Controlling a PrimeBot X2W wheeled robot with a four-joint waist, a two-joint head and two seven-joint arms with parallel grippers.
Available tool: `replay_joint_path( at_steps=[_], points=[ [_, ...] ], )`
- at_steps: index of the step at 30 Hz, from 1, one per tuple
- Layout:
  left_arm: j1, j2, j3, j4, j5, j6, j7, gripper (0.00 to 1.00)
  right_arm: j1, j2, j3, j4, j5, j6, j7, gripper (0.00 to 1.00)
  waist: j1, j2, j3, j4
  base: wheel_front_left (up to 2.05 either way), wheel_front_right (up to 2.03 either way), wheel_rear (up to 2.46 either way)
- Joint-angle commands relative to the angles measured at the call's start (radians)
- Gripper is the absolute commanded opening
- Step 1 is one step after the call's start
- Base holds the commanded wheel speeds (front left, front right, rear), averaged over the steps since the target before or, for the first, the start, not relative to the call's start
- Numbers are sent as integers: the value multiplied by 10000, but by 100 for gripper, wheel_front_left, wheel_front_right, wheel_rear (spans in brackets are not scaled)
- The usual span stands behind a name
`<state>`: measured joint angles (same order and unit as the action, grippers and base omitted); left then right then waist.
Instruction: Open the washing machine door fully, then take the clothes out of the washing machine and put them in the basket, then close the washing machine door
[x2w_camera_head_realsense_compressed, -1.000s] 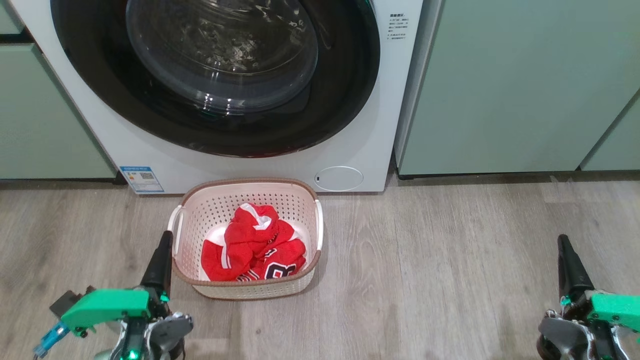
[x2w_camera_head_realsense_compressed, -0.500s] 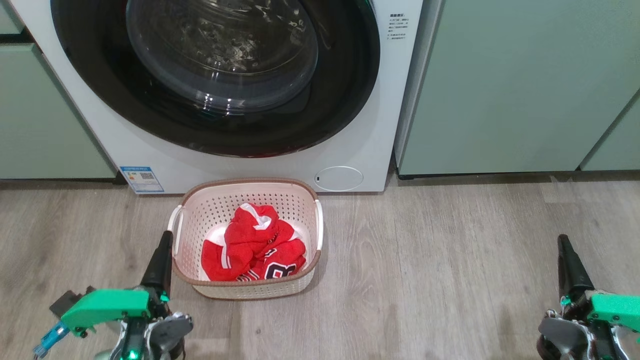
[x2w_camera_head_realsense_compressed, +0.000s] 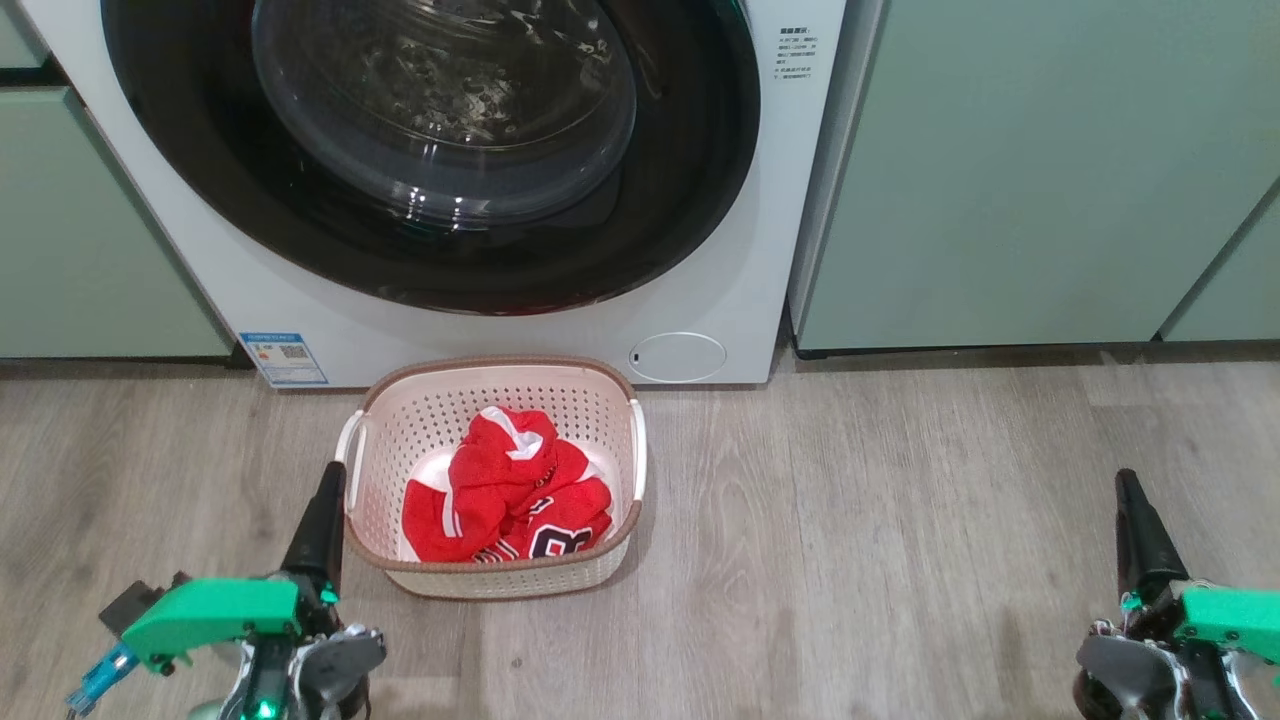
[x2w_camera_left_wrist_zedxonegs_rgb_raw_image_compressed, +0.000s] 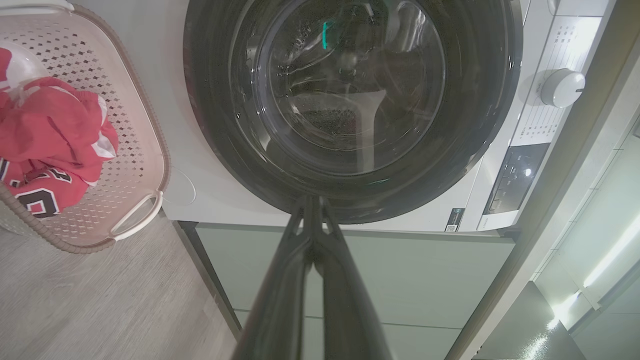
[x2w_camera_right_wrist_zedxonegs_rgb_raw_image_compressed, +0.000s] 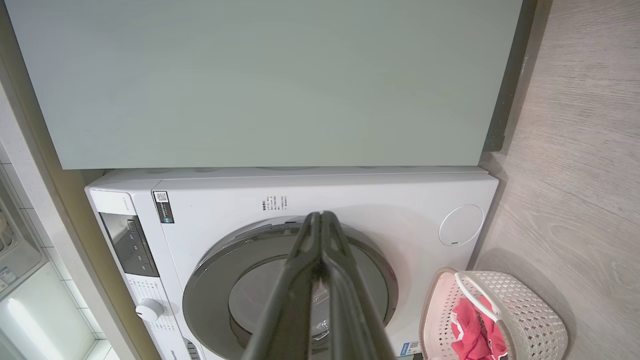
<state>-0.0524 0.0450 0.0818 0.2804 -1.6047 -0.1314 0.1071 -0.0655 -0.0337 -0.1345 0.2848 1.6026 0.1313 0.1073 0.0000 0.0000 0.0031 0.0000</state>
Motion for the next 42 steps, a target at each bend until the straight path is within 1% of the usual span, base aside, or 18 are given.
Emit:
replay_joint_path(
  at_steps=[1, 42],
  points=[
    [-556, 52, 320, -355, -40, 8, 61, 0, -424, -166, 208, -401, 62, -6, 58, 0, 0, 0, 0, 0, 0, 0, 0],
    [-556, 52, 319, -355, -41, 8, 60, 0, -424, -166, 209, -401, 62, -6, 58, 0, 0, 0, 0, 0, 0, 0, 0]
  ],
)
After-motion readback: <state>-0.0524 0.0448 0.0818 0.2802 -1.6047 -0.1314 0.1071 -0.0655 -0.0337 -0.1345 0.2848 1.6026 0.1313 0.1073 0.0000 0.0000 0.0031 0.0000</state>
